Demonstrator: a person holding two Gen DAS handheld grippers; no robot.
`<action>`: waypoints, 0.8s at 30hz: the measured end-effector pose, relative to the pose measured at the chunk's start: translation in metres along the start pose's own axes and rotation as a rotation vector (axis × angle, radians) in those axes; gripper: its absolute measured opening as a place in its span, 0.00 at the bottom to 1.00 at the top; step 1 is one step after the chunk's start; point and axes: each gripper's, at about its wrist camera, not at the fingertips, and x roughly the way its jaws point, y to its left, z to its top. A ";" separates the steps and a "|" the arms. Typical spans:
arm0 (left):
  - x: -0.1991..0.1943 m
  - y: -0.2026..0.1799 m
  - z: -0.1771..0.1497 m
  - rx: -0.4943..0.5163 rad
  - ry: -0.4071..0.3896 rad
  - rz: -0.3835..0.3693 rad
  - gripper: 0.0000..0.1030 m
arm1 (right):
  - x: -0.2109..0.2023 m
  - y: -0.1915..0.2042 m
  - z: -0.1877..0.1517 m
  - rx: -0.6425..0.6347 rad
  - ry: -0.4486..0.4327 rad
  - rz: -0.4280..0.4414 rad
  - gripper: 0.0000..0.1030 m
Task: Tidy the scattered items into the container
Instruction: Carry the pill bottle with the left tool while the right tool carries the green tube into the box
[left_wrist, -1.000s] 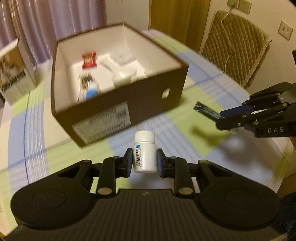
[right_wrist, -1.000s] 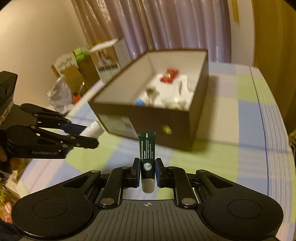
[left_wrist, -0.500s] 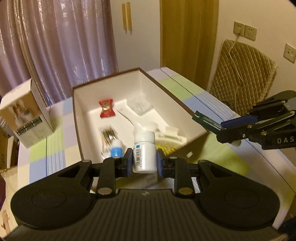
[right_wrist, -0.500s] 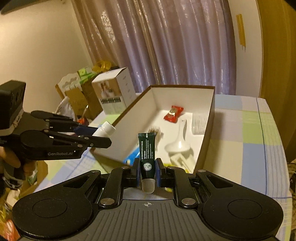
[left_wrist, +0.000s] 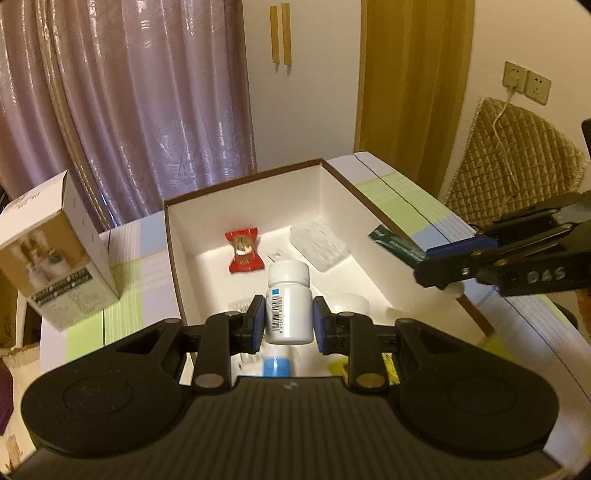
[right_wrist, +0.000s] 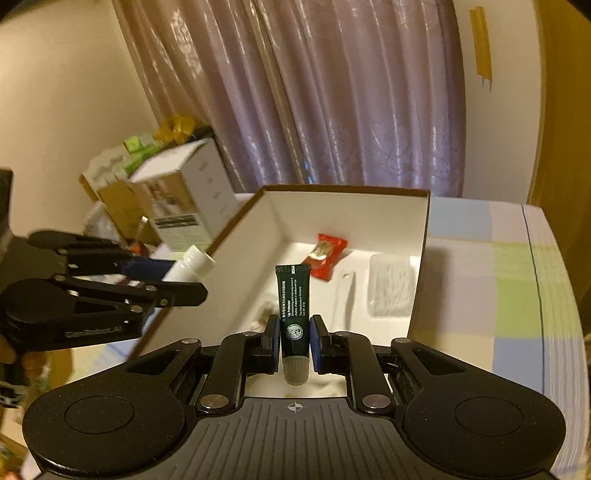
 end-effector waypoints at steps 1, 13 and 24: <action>0.007 0.003 0.005 0.004 0.003 -0.002 0.22 | 0.008 -0.001 0.003 -0.009 0.006 -0.013 0.18; 0.094 0.041 0.052 0.025 0.087 0.035 0.22 | 0.107 -0.022 0.031 -0.188 0.185 -0.140 0.18; 0.151 0.057 0.056 0.045 0.176 0.045 0.22 | 0.153 -0.021 0.024 -0.368 0.322 -0.191 0.18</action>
